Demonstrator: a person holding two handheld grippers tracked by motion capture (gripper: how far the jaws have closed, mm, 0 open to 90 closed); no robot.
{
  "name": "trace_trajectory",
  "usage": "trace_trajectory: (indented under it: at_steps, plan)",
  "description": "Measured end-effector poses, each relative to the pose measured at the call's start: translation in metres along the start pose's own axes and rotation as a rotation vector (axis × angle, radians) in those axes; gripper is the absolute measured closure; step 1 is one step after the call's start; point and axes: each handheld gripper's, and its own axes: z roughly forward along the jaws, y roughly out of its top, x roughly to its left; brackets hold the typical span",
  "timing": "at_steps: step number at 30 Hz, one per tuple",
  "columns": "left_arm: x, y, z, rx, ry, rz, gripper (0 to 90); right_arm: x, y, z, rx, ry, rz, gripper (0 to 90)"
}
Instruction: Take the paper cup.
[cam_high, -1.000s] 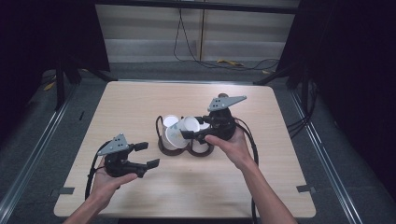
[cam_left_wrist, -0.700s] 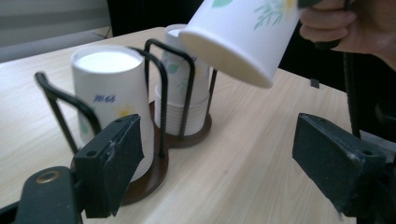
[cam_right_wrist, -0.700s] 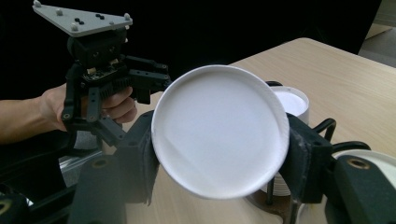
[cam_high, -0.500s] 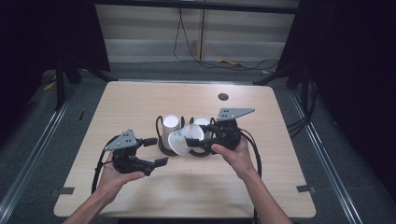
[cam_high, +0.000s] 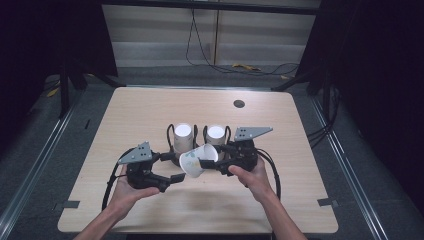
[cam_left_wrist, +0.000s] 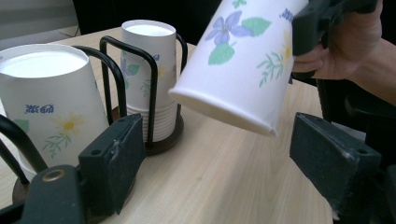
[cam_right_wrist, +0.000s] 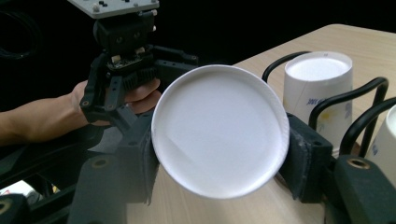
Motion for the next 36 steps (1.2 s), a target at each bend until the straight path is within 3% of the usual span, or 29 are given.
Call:
trace_trajectory:
  at_steps: [8, 15, 25, 32, 36]
  plan:
    - [0.0, -0.004, 0.009, 0.026, -0.046, -0.029, 15.8, 0.0, -0.012, 0.005, 0.031, 0.024, 0.021, 37.4]
    - [-0.002, -0.008, 0.011, 0.029, -0.057, -0.001, 16.1, 0.001, -0.02, 0.011, 0.021, 0.049, 0.036, 37.4]
    - [-0.003, -0.014, 0.019, 0.038, -0.081, 0.001, 16.0, 0.003, -0.024, 0.017, 0.025, 0.068, 0.038, 37.5]
    - [-0.007, -0.018, 0.025, 0.057, -0.056, 0.025, 16.8, 0.003, -0.024, 0.019, 0.021, 0.082, 0.042, 37.4]
    - [-0.009, -0.018, 0.026, 0.037, -0.052, 0.034, 16.9, 0.001, -0.024, 0.019, 0.02, 0.094, 0.071, 37.4]
